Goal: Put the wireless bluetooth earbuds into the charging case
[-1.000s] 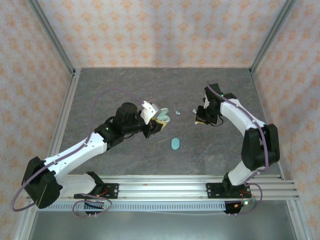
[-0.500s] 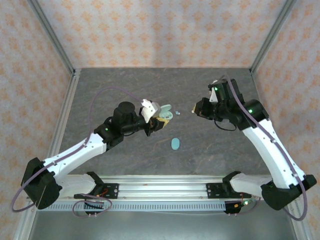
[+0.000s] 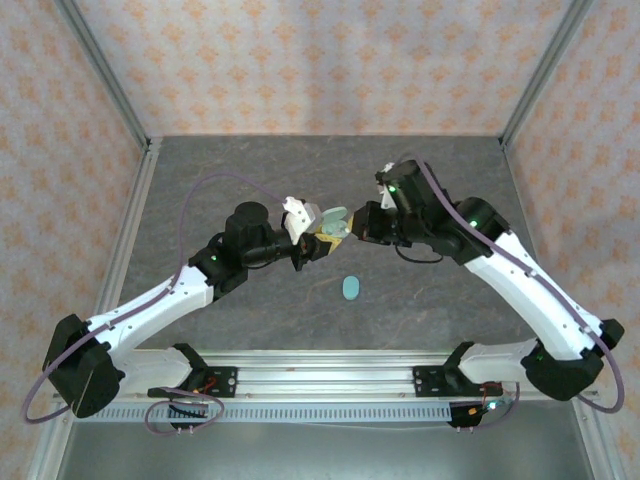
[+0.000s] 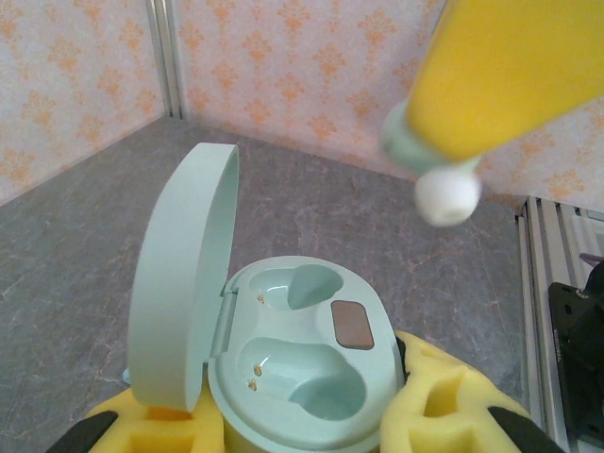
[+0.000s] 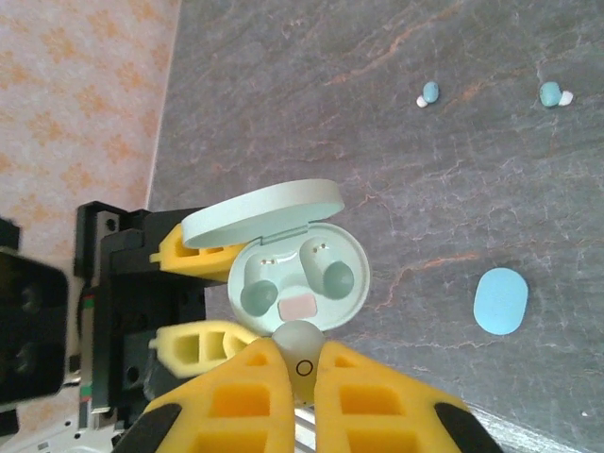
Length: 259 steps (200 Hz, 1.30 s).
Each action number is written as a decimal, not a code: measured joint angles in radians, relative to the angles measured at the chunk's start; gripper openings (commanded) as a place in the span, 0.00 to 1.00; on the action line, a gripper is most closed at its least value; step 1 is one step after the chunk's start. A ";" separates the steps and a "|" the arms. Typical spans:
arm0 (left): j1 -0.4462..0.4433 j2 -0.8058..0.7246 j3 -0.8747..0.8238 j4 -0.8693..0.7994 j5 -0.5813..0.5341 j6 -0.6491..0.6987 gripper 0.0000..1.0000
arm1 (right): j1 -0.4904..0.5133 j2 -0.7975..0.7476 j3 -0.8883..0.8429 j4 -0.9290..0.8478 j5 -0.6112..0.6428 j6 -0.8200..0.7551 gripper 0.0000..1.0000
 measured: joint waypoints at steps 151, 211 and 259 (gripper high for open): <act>0.000 0.008 0.026 -0.021 0.003 0.029 0.05 | 0.036 0.074 0.000 0.075 -0.001 0.003 0.10; 0.000 0.008 0.032 -0.035 0.003 0.036 0.05 | 0.042 0.092 0.000 0.077 0.000 0.002 0.11; 0.000 0.008 0.034 -0.056 0.003 0.036 0.05 | 0.056 0.109 0.008 0.068 0.011 -0.009 0.19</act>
